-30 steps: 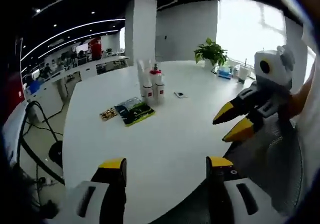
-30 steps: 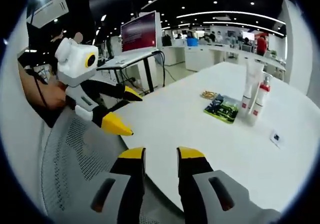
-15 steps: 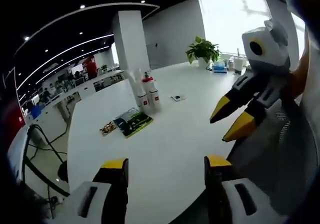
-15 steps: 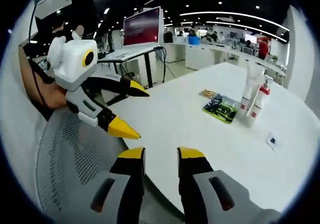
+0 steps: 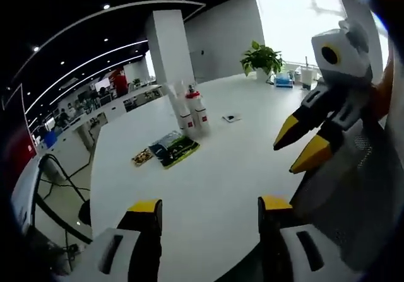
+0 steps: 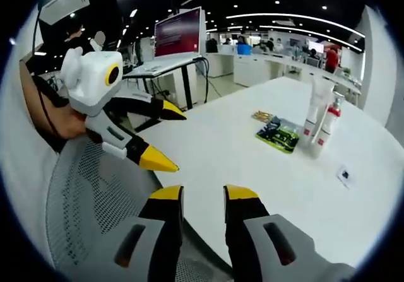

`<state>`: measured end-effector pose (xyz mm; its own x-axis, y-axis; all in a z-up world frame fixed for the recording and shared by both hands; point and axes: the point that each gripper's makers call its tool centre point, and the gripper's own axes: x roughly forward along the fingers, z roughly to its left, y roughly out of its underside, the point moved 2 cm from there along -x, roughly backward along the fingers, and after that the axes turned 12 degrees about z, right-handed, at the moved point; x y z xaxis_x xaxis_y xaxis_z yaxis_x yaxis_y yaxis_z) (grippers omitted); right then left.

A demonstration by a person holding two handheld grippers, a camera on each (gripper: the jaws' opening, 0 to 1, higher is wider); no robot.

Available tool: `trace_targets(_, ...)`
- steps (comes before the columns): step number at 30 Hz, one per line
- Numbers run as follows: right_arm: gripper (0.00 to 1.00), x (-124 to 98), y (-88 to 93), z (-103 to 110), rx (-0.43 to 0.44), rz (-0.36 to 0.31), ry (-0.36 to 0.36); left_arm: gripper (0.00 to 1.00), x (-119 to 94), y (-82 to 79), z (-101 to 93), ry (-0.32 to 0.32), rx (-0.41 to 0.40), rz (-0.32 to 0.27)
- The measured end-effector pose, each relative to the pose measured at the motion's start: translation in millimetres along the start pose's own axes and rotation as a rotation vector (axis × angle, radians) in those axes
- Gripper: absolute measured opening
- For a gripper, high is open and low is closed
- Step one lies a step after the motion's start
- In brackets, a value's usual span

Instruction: Arrange the skincare products in the storage area until every visible bottle or jar stands upright without overlapping.

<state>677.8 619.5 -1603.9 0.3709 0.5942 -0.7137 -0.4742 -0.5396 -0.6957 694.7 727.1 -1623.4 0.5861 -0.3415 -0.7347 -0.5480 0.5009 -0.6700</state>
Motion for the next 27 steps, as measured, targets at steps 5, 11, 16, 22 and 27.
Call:
trace_targets(5, 0.23, -2, -2.6, -3, 0.028, -0.015, 0.0, 0.6, 6, 10.5, -0.5, 0.002, 0.012, 0.064)
trace_targets(11, 0.3, -26, -9.7, -12, 0.017, -0.053, 0.041, 0.59, 9, 15.8, 0.6, 0.008, -0.006, 0.103)
trace_targets(16, 0.34, -23, 16.5, -21, -0.158, 0.054, 0.052, 0.6, 10, 18.8, 3.2, -0.001, -0.014, 0.123)
trace_targets(22, 0.39, -13, 27.4, -27, -0.137, 0.065, 0.025, 0.6, 8, 17.2, 7.8, -0.035, -0.009, 0.112)
trace_targets(27, 0.37, -22, 19.5, -32, -0.107, -0.012, 0.034, 0.6, 9, 18.1, 8.8, -0.047, -0.001, 0.121)
